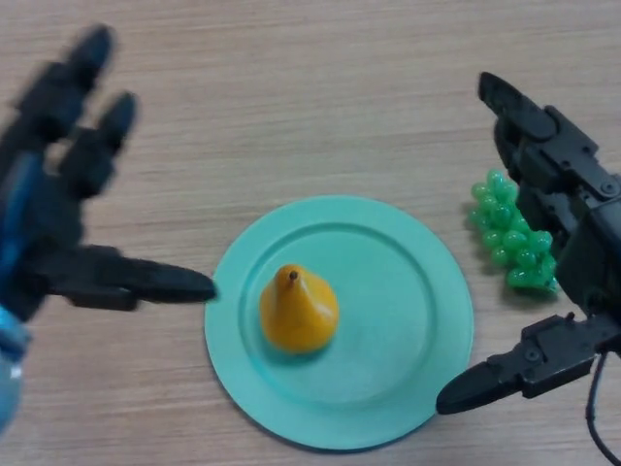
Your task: Pick up the yellow pear and place it on the plate
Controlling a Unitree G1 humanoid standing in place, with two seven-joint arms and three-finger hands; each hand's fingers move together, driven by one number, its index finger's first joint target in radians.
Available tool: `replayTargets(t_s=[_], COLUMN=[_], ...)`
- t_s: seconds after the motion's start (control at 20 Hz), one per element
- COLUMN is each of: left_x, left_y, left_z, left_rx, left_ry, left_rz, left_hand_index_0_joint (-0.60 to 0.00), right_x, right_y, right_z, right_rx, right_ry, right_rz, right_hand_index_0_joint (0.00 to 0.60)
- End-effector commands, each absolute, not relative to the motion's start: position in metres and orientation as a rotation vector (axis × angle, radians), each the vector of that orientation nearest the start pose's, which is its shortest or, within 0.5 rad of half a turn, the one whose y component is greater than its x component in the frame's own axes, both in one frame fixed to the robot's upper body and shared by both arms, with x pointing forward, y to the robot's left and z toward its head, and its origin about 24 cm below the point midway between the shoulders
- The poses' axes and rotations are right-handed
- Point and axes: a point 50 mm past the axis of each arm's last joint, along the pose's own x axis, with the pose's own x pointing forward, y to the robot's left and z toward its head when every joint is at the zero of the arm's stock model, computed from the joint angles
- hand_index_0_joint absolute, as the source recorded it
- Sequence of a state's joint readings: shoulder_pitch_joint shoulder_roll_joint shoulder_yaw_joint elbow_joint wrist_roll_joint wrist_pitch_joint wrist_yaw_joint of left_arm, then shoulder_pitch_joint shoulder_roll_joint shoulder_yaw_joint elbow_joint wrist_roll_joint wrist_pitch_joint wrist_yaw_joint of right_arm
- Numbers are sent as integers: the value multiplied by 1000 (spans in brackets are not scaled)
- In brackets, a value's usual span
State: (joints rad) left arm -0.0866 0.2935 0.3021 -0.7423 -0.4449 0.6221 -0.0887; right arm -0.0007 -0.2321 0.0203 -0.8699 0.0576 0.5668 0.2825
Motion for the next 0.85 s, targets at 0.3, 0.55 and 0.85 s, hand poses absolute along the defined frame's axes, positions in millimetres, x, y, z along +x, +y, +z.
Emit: replayTargets(t_s=[0.3,0.55,0.85], left_x=[196,195,198], left_y=[208,203,199], left_z=[219,221,222], left_rx=[114,165,152], left_ry=[-528,-509,-538], left_rz=[-80,-82,-81], left_hand_index_0_joint=[0,0,0], right_x=[193,195,197], right_y=[-143,-142,-141], right_z=[204,207,209], right_rx=[-270,-274,-294], right_ry=[-502,-505,-516], right_rz=[372,378,370], right_hand_index_0_joint=[0,0,0])
